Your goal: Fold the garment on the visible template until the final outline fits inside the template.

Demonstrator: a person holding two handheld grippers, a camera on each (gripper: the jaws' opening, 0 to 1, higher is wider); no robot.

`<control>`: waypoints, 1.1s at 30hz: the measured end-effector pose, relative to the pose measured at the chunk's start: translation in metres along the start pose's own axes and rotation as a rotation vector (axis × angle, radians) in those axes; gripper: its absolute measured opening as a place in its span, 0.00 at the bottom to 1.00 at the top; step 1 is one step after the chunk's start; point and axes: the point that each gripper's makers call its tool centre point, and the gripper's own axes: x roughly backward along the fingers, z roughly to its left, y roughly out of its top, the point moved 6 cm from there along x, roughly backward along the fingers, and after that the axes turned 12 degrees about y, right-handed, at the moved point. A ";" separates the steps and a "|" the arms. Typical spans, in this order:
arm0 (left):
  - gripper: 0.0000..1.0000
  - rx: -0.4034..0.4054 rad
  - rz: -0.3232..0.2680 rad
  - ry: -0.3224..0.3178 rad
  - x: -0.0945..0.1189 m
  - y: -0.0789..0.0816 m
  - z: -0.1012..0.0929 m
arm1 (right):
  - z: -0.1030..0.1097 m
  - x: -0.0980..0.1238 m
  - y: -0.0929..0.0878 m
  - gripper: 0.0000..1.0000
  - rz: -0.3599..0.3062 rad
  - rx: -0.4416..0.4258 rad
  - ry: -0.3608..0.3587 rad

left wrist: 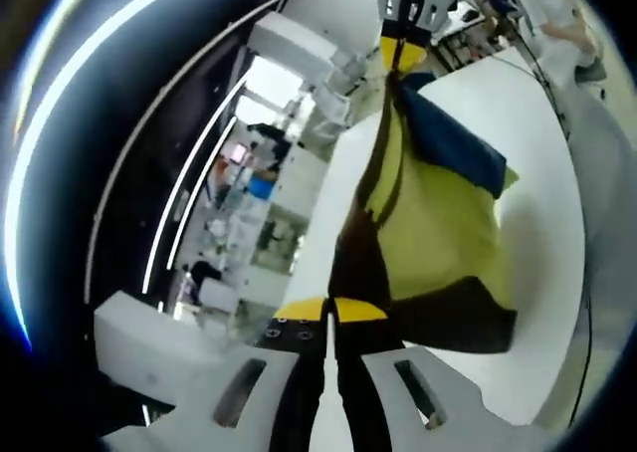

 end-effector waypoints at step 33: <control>0.00 -0.063 -0.070 -0.013 0.076 0.040 -0.005 | 0.043 0.058 0.023 0.02 -0.021 0.033 0.007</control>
